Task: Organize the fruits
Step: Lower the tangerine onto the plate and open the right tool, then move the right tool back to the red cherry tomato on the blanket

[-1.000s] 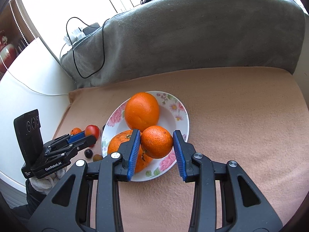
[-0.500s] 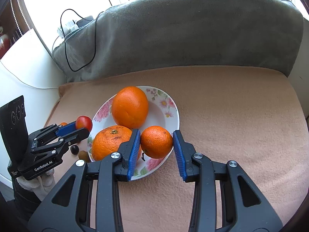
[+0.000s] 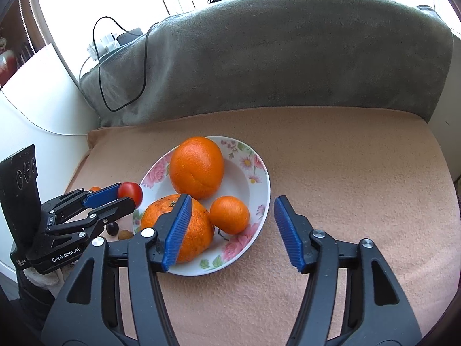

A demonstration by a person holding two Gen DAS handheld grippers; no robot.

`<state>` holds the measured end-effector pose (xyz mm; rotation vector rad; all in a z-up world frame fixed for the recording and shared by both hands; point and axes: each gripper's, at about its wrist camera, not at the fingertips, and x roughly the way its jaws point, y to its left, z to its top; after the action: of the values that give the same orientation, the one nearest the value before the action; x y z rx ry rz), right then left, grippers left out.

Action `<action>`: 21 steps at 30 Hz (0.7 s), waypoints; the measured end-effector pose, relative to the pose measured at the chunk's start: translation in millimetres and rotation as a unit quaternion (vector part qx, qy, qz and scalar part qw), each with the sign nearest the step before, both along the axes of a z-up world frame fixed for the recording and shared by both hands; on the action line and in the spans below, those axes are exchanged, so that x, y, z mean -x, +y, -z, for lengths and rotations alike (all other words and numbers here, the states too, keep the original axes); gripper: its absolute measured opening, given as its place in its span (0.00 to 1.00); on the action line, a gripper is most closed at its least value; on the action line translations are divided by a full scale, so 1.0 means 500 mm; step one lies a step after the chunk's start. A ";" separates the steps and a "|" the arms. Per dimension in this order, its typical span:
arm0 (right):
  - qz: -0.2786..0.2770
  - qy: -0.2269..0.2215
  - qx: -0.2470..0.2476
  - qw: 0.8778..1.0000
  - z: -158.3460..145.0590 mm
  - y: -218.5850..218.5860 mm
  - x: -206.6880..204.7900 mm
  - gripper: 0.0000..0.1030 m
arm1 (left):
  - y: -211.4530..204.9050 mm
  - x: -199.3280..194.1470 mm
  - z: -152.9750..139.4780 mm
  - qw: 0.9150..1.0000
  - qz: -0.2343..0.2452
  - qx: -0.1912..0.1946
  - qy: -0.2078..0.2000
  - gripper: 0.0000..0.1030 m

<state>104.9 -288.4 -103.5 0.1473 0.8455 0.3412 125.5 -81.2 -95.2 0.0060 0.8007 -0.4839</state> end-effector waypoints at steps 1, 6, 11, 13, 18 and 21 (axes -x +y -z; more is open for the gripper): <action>0.000 -0.002 0.001 1.000 -0.003 0.001 0.000 0.64 | 0.001 0.001 -0.001 1.000 0.000 0.001 -0.001 0.41; 0.005 -0.012 0.003 1.000 -0.014 0.002 0.004 0.76 | 0.005 0.006 -0.010 1.000 -0.002 0.003 -0.008 0.55; 0.012 -0.021 -0.005 1.000 -0.025 -0.001 0.010 0.84 | 0.012 0.011 -0.020 1.000 -0.013 0.001 -0.017 0.71; 0.014 -0.024 -0.004 1.000 -0.029 -0.001 0.014 0.84 | 0.015 0.012 -0.022 1.000 -0.017 -0.001 -0.017 0.71; 0.015 -0.027 -0.002 1.000 -0.036 0.005 0.023 0.86 | 0.020 0.016 -0.027 1.000 -0.020 -0.005 -0.019 0.71; 0.014 -0.031 -0.001 0.999 -0.041 0.012 0.031 0.87 | 0.024 0.020 -0.028 1.000 -0.022 -0.006 -0.021 0.72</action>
<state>89.4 -282.3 -82.9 0.1488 0.7813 0.3188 115.6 -69.3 -81.2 0.0100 0.7618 -0.4364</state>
